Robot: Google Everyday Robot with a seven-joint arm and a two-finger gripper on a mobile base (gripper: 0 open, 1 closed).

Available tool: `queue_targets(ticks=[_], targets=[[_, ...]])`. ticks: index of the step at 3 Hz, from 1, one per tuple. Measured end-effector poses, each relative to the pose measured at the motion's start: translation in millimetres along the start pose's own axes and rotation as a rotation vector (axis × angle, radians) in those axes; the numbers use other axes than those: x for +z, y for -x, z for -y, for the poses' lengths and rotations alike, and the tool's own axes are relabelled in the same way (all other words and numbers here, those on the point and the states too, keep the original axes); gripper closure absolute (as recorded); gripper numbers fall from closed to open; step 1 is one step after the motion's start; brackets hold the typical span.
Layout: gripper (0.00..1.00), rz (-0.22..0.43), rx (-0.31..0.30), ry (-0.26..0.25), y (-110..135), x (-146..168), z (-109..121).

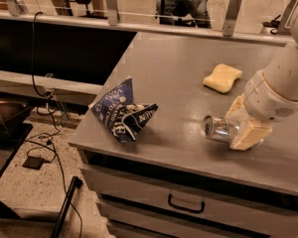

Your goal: Knock redbull can over

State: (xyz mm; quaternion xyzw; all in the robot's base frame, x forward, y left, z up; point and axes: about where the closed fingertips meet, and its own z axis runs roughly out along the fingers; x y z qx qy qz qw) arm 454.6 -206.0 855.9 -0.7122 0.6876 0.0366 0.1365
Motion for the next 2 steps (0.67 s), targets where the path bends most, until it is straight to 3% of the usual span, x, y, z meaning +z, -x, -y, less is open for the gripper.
queue_targets(ticks=[1,2], targets=[[0.12,0.0,-0.001,-0.001,0.6,-0.2,0.0],[0.0,0.0,-0.003,-0.001,1.4,0.1,0.0]])
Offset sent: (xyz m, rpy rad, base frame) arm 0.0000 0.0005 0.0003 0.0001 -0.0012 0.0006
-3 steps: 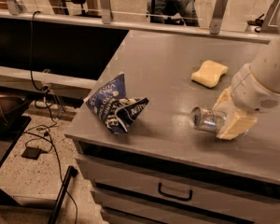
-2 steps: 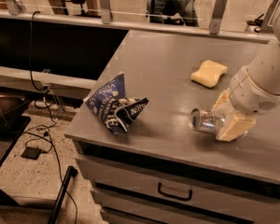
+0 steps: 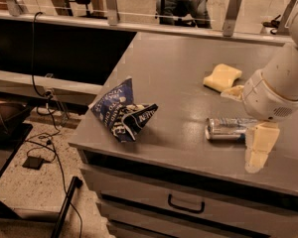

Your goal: Knock redbull can over

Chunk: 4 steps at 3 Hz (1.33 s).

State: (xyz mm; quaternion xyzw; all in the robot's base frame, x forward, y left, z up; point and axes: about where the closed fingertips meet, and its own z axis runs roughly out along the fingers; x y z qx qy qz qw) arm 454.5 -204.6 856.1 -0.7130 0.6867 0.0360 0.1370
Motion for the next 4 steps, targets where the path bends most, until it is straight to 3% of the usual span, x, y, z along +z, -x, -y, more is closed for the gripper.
queue_targets(ticks=[1,2,3,4], targets=[[0.0,0.012,-0.001,-0.001,-0.2,-1.5,0.2],[0.0,0.093,-0.008,-0.007,-1.5,-12.7,1.9],[0.0,0.22,-0.018,-0.033,-18.4,-22.5,8.6],[0.0,0.259,-0.058,-0.075,-4.8,-25.9,18.9]])
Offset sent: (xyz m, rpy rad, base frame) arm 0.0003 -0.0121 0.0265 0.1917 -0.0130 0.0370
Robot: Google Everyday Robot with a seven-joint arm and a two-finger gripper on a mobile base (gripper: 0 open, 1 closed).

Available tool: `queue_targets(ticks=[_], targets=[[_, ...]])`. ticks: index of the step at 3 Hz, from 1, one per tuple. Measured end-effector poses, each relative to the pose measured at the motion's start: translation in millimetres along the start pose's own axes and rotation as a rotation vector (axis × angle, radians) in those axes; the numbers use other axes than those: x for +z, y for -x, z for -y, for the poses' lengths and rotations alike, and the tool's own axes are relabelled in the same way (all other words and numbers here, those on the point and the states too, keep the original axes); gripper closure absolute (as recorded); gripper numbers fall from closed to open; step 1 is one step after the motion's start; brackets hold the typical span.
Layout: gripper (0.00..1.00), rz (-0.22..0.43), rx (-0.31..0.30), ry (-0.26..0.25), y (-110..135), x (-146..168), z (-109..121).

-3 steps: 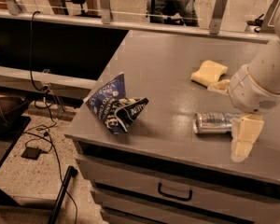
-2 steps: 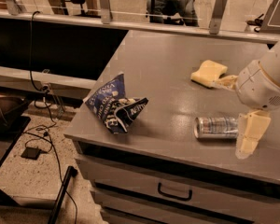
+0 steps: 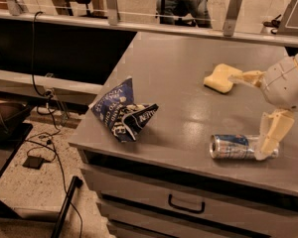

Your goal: Knock redbull can over

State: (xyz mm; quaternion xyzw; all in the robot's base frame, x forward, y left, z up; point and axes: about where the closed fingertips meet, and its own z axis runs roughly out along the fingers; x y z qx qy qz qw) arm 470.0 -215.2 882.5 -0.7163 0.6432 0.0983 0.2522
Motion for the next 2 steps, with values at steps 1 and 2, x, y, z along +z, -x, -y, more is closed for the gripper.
queue_targets(ticks=[1,2], targets=[[0.0,-0.048,0.011,0.001,-4.7,4.9,-5.3],[0.0,-0.048,0.011,0.001,-4.7,4.9,-5.3]])
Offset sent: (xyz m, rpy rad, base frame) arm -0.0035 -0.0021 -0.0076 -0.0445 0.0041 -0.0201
